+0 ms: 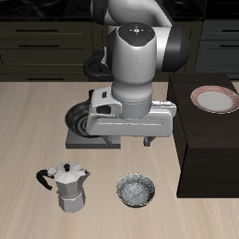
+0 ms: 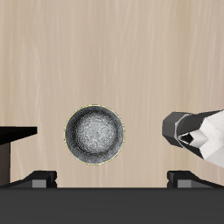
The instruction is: Place the bowl on the plate
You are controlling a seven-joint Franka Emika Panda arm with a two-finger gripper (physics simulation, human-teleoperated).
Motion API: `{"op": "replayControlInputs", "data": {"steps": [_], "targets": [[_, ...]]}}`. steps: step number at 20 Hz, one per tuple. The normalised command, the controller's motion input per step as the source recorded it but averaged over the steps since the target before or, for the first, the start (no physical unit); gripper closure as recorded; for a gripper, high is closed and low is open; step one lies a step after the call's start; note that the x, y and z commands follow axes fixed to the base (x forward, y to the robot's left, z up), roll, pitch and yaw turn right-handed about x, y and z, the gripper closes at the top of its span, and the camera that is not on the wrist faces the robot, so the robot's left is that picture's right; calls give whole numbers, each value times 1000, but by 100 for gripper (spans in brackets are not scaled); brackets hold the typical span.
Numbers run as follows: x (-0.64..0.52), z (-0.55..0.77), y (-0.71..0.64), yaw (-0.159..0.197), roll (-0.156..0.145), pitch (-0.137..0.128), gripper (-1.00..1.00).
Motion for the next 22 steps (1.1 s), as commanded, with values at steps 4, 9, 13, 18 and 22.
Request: {"op": "replayControlInputs", "data": {"steps": [4,9,13,18,22], "targets": [[87,-322,-12,3,-15,20,-100],[80,-183,-54,-3,1,19,-100],[38,-165,16,-3,6,20,-100],[53,-220,-50,-11,-16,12,-100],[30,-142,-76,-8,-10,19,-100]]}}
